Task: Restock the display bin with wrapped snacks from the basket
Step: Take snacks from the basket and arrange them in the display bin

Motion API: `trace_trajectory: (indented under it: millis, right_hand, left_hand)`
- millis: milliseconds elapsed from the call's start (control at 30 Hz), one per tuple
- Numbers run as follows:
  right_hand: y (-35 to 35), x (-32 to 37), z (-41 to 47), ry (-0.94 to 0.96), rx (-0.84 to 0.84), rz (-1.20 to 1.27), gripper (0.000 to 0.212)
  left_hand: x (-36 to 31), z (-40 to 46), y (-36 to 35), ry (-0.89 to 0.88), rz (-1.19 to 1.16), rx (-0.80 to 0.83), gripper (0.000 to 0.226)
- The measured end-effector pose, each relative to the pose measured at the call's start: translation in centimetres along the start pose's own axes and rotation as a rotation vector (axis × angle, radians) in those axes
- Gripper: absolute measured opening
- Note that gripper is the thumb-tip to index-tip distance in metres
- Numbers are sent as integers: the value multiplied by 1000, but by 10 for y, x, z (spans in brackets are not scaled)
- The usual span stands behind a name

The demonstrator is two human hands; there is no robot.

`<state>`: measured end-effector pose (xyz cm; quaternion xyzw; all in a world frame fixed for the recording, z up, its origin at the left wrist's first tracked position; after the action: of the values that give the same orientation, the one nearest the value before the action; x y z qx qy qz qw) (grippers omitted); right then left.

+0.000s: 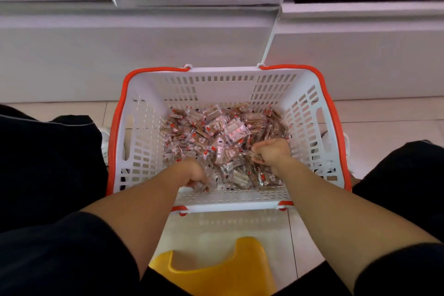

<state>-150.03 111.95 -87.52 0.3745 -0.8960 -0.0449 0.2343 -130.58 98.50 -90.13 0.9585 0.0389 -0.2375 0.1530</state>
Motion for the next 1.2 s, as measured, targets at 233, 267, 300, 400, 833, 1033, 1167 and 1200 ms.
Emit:
trace_trajectory:
  millis: [233,267,300,400,833,1033,1167,1200]
  right_hand:
    - [-7,50,-54,6,416,-28,8]
    - [-11,57,-63,11,479,-5,8]
    - [-15,64,-72,26,523,24,9]
    - [-26,83,-102,119,620,122,17]
    - [-42,147,-234,466,856,307,21]
    - [-17,167,-259,794,563,110,37]
    - [23,187,-285,950,410,-73,40]
    - [30,188,-290,984,410,-115,38]
  left_hand:
    - [-32,-40,30,-27,-519,190,27]
    - [-40,-49,36,-57,-622,217,27]
    - [-49,-58,42,-100,-692,234,25]
    - [-79,-90,66,-261,-785,227,31]
    - [-164,-226,156,-538,-709,317,40]
    - [-181,-240,153,-671,-617,442,26]
    - [-197,-247,151,-689,-621,522,25]
    - [-201,-249,150,-699,-619,553,25]
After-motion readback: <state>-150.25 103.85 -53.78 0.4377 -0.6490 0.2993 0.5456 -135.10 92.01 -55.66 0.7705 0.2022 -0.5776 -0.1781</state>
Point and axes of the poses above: each hand's wrist, its own z-axis towards the middle knuckle, its own y-axis out of the back of the hand, x = y × z, the point moved 3 cm from there along z, towards the middle knuckle, and after that the axes turned 13 degrees about -y, right-handed, at the moved point
